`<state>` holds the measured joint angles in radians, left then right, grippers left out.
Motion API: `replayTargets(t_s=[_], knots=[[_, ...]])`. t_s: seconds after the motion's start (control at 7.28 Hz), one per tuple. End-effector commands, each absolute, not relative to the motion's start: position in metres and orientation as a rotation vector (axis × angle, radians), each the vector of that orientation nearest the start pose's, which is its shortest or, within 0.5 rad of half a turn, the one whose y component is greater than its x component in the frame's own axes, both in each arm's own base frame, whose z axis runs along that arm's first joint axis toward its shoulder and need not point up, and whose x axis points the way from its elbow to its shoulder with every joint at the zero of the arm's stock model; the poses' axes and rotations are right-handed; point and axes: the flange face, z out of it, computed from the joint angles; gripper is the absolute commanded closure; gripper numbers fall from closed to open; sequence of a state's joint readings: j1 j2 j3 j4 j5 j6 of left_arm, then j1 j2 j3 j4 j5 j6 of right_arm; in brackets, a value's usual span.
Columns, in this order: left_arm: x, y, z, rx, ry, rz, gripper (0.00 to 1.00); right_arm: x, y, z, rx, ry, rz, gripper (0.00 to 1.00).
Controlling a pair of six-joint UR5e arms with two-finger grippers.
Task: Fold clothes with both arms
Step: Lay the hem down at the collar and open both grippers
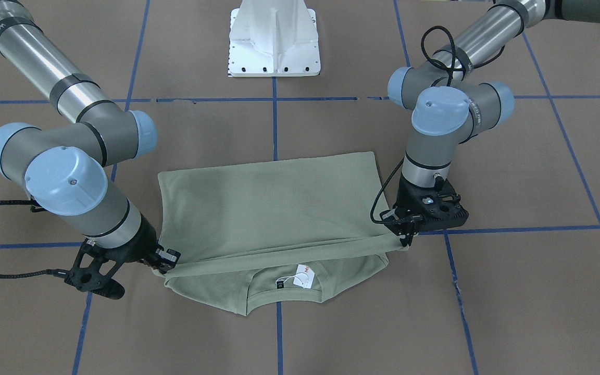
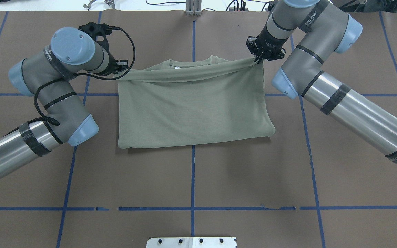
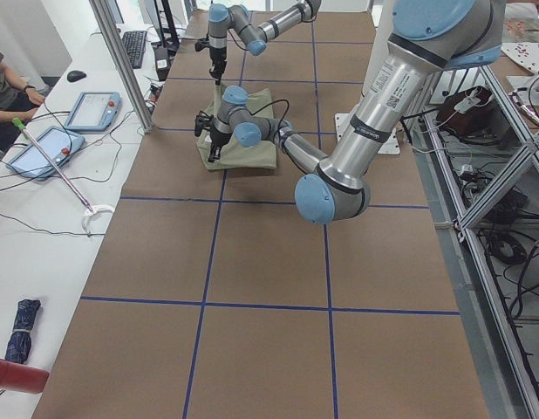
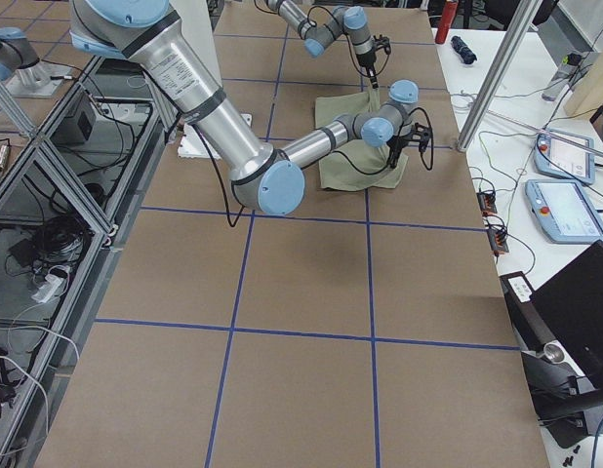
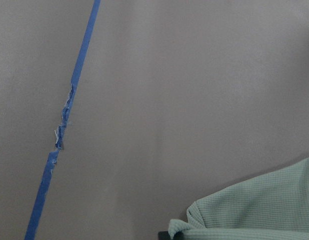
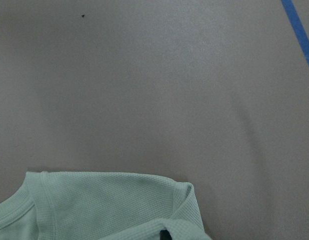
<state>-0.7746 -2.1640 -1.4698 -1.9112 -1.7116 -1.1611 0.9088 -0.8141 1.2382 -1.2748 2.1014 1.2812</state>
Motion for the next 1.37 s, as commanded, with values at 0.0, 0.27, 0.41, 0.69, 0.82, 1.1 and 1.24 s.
replayTargets(t_s=[0.0, 0.27, 0.41, 0.69, 0.82, 1.1, 1.24], knots=[[0.441, -0.598, 0.335, 0.354, 0.764, -0.287, 1.00, -0.415, -0.671, 0.307, -0.004, -0.862, 0.398, 1.00], [0.445, -0.603, 0.345, 0.367, 0.783, -0.286, 1.00, -0.417, -0.677, 0.298, 0.019, -0.855, 0.407, 1.00], [0.445, -0.603, 0.345, 0.367, 0.784, -0.285, 1.00, -0.419, -0.679, 0.302, 0.016, -0.846, 0.408, 1.00], [0.446, -0.603, 0.343, 0.370, 0.786, -0.284, 1.00, -0.422, -0.680, 0.305, 0.024, -0.833, 0.414, 1.00], [0.446, -0.603, 0.342, 0.369, 0.788, -0.283, 1.00, -0.423, -0.680, 0.301, 0.028, -0.836, 0.413, 1.00], [0.446, -0.603, 0.342, 0.370, 0.788, -0.281, 1.00, -0.423, -0.681, 0.302, 0.027, -0.834, 0.413, 1.00], [0.446, -0.603, 0.342, 0.369, 0.788, -0.283, 0.90, -0.424, -0.680, 0.303, 0.025, -0.833, 0.412, 1.00]])
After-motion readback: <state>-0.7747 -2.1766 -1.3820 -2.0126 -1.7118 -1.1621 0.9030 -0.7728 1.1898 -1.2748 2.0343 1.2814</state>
